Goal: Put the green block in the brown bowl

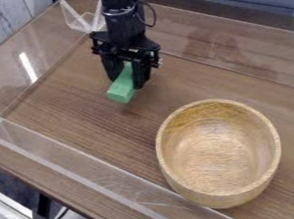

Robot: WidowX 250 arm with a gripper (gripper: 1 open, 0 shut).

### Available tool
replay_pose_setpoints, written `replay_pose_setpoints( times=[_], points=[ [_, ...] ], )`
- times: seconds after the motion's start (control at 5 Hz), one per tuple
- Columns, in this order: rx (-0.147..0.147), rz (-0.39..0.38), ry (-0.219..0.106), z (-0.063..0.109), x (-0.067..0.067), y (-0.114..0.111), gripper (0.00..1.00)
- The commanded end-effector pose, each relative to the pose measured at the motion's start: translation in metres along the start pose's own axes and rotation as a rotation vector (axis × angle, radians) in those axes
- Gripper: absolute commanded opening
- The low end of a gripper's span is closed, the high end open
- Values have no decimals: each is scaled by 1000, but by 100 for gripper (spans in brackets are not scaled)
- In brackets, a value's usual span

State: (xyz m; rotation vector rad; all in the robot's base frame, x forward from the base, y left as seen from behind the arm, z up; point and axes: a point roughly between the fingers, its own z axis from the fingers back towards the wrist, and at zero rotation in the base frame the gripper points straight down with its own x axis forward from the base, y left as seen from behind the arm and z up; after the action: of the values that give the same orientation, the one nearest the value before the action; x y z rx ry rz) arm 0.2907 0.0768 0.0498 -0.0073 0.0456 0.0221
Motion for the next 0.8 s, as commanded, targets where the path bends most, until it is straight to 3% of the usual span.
replay_pose_setpoints(
  times=[0.0,0.6],
  points=[
    [16,21,-83,21,14,7,0],
    [19,46,-90,12,29,15,0]
  ],
)
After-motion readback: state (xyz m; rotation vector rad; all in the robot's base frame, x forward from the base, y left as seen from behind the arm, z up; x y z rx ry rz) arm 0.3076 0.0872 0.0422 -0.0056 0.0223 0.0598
